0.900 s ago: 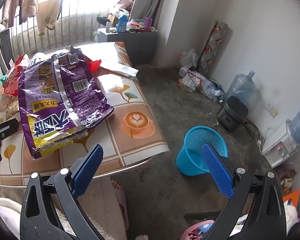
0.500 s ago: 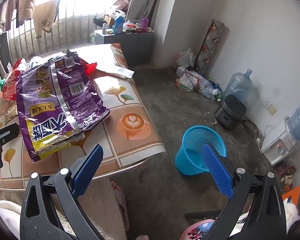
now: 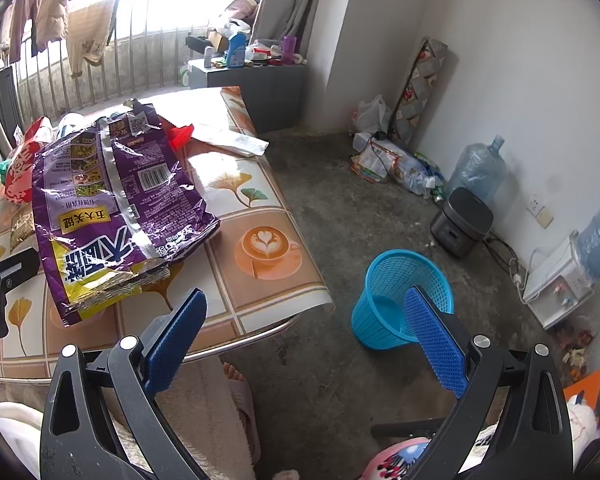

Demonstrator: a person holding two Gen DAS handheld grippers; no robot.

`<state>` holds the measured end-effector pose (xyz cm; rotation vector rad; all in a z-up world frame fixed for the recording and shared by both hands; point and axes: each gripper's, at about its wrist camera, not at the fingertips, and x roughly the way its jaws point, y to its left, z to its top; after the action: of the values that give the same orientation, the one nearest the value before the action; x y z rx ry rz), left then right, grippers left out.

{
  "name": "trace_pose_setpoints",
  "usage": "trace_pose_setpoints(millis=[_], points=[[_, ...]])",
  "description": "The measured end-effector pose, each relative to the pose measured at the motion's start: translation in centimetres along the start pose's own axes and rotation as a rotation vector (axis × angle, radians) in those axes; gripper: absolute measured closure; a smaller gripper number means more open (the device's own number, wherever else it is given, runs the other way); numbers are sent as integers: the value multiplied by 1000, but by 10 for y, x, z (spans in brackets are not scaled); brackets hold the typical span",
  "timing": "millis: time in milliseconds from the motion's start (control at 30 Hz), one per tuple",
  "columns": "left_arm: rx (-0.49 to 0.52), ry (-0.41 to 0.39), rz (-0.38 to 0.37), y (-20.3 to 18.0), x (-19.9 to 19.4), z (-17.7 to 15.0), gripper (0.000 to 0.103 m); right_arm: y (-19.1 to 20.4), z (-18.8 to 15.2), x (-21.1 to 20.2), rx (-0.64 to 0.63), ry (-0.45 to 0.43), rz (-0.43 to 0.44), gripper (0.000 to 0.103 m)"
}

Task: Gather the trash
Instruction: 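Move both grippers toward the purple snack bag on the table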

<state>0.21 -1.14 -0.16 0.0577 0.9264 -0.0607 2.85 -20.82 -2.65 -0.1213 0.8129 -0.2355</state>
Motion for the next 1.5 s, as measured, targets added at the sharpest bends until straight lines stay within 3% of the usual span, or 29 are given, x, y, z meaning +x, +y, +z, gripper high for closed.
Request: trace_pose_setpoints(millis=[1500], points=[[0,3,2,3,2,-2,6,0,-1,0,4,-5,3,8]])
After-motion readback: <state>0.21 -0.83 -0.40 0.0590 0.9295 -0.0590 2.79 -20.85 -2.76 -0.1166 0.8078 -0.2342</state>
